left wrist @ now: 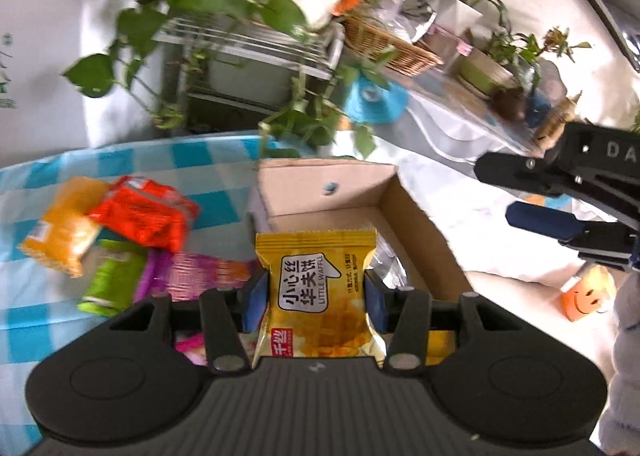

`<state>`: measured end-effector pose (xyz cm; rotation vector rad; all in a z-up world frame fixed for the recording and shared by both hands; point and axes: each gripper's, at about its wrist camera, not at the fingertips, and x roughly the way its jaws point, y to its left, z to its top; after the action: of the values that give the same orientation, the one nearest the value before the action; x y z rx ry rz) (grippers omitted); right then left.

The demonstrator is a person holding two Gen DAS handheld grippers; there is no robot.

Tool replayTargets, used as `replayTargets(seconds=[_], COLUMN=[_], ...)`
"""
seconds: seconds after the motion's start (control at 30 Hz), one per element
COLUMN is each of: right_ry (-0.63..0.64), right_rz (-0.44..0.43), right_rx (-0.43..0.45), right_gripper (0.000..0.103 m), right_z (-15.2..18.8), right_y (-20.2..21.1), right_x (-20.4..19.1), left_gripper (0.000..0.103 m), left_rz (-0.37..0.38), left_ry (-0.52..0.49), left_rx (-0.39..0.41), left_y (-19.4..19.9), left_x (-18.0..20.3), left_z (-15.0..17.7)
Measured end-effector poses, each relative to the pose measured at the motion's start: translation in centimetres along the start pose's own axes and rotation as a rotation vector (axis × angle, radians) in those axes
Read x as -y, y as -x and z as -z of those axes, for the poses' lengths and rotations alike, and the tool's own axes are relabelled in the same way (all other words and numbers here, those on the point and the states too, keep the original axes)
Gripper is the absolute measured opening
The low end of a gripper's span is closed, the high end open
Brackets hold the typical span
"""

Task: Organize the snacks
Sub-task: 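Carry both packs into the cardboard box and open both grippers, then move both grippers back toward the snacks on the tablecloth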

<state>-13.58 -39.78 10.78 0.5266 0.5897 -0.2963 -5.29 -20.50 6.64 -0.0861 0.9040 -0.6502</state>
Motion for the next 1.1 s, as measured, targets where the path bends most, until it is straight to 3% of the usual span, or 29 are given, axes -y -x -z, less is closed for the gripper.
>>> replayTargets(seconds=[0.23,0.3,0.43,0.6,0.93,1.1], right_ry=[-0.018,-0.025,-0.034,-0.043,0.003,0.062], right_rz=[0.008,0.012,0.016,0.016,-0.045,-0.086], right_rx=[0.003,0.0,-0.011,-0.011,-0.041,-0.062], right_gripper=[0.062,0.064,0.068,0.074,0.079,0.082], right_z=[0.1,0.0,0.1,0.1,0.6,1.1], right_y=[0.2,0.1,-0.2,-0.4,-1.2,-1.9], right_x=[0.7,0.7,0.7,0.5,-1.1,-3.1], left_gripper=[0.053,0.067,0.082,0.084,0.084,0.085], left_rz=[0.057,0.079,0.084,0.087,-0.03,-0.078], left_ry=[-0.031,-0.044,-0.073,-0.092,-0.122,-0.089], left_rx=[-0.032,-0.027,0.014,0.045,0.069,0.071], left_y=[-2.0,-2.0,-1.1,0.0,2.2,3.0], left_x=[2.4,2.9,3.2,2.3,-3.6,-7.3], left_z=[0.0,0.0,-0.5,-1.6,-3.1,-3.7])
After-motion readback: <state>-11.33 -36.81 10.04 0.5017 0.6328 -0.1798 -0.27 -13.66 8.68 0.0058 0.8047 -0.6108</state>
